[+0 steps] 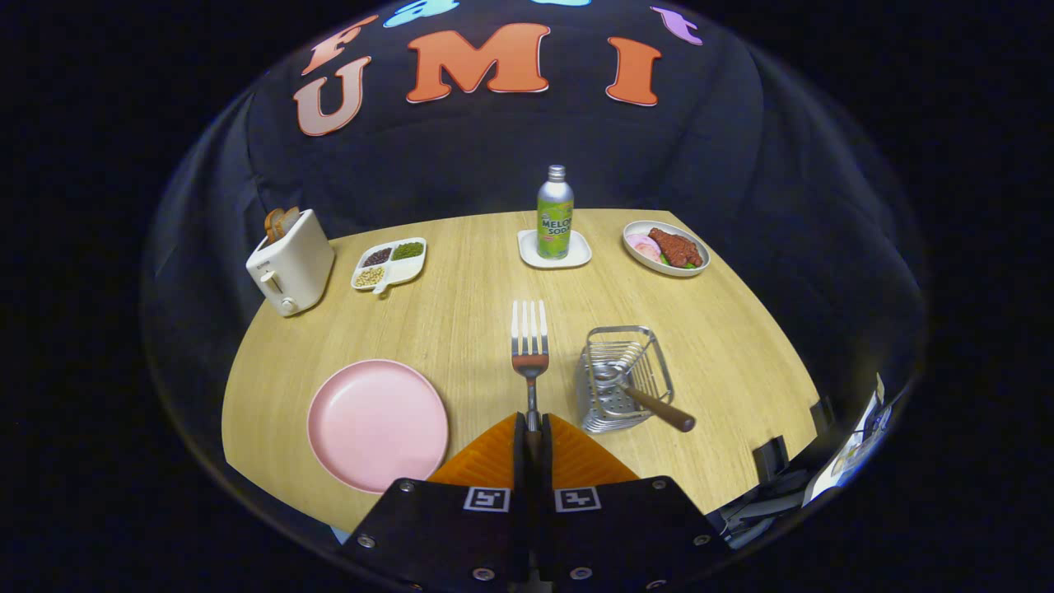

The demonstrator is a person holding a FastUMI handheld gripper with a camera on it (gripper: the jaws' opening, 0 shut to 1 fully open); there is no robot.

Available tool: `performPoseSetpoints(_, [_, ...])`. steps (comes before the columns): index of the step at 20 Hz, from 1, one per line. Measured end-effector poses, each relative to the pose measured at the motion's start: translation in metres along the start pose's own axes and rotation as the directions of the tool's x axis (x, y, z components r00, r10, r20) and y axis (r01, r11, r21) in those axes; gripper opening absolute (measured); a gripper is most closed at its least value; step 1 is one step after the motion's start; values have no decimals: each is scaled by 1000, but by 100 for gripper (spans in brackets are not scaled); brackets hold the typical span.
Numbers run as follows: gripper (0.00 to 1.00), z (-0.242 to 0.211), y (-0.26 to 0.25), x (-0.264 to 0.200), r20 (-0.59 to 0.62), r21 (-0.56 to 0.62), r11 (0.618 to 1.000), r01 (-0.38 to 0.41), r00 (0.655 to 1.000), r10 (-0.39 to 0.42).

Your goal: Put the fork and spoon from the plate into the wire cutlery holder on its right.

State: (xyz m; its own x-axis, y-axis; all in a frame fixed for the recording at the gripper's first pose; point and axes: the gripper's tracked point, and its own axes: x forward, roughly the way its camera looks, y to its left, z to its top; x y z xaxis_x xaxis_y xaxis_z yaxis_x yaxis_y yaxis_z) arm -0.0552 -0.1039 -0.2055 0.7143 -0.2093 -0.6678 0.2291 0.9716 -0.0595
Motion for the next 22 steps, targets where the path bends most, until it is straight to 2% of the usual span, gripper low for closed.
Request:
performPoseSetpoints(5, [6,3,-40,5,-40,-41,999,24,999,-25])
performPoseSetpoints(9, [5,-5,-56,15,-121,-100,995,17,992,-29])
performPoseSetpoints(22, [8,-7,-66,32,-315,-191,981,17,946,-78])
